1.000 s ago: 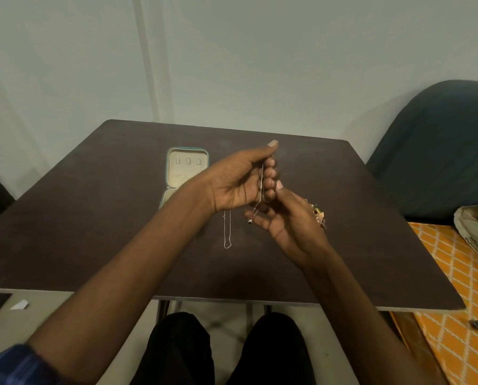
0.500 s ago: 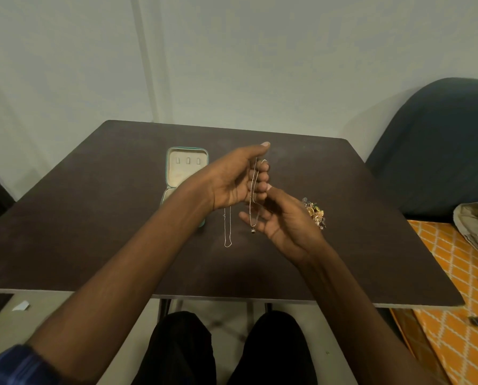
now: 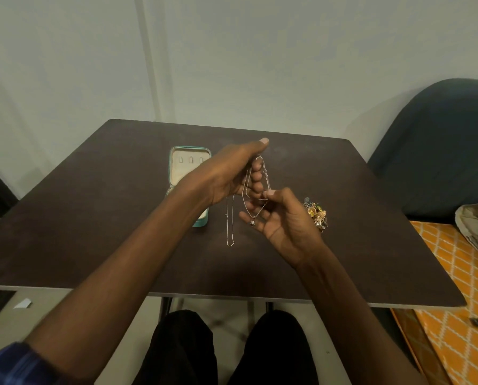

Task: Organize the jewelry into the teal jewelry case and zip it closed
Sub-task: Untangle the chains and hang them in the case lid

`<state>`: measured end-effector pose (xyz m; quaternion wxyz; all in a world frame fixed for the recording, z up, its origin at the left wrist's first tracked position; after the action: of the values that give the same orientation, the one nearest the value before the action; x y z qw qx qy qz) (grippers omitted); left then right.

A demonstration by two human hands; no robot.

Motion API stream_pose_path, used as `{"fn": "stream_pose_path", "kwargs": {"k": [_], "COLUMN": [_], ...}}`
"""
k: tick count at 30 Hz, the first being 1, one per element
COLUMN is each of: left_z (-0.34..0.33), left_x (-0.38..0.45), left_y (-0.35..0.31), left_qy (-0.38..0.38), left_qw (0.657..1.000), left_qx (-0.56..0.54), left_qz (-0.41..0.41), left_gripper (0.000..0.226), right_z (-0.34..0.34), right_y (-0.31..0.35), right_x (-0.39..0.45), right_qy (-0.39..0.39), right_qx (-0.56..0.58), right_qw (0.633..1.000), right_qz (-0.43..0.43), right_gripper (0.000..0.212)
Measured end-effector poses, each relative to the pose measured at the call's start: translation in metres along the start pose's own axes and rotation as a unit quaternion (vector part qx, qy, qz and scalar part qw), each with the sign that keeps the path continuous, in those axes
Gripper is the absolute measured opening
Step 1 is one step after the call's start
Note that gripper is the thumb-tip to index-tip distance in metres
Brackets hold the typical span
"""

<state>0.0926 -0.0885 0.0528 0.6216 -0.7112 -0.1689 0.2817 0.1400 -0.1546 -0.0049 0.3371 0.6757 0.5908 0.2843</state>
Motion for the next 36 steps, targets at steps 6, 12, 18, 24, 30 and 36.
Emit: {"fn": "stream_pose_path", "kwargs": {"k": [6,12,18,24,30,36], "left_z": [0.004,0.000,0.003,0.006,0.008,0.002], "left_x": [-0.002,-0.004,-0.005,-0.007,-0.007,-0.003], "left_y": [-0.002,0.001,0.007,0.014,0.029,0.042], "left_qy": [-0.006,0.003,-0.007,-0.013,-0.009,0.072], "left_qw": [1.000,1.000,1.000,0.994,0.993,0.987], "left_qx": [-0.004,-0.020,0.006,-0.100,-0.111,-0.144], "left_qz": [0.011,0.017,0.005,-0.031,-0.030,-0.010], "left_gripper": [0.051,0.045,0.032,0.035,0.028,0.025], "right_z": [0.000,-0.007,-0.004,0.009,0.010,0.006], "right_y": [-0.012,-0.018,-0.009,0.007,0.016,0.020], "right_x": [-0.004,-0.009,-0.010,-0.008,-0.010,-0.014], "right_qy": [0.004,-0.007,-0.029,-0.061,-0.070,-0.062], "right_qx": [0.024,0.037,0.033,0.054,0.037,-0.028], "right_qw": [1.000,0.999,0.999,0.994,0.994,0.997], "right_qz": [-0.014,-0.007,0.030,0.079,0.074,0.029], "right_gripper": [0.018,0.017,0.017,0.021,0.011,0.009]}}
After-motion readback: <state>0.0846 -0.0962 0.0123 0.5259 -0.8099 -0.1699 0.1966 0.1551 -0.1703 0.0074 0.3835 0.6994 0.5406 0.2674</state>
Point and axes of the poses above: each hand's wrist, its own x-axis towards the middle knuckle, its own z-axis out of the back of the hand, y = z × x, the point moved 9 cm from there along x, towards the middle knuckle, and after that the axes turned 8 degrees about y, right-handed, at the moved point
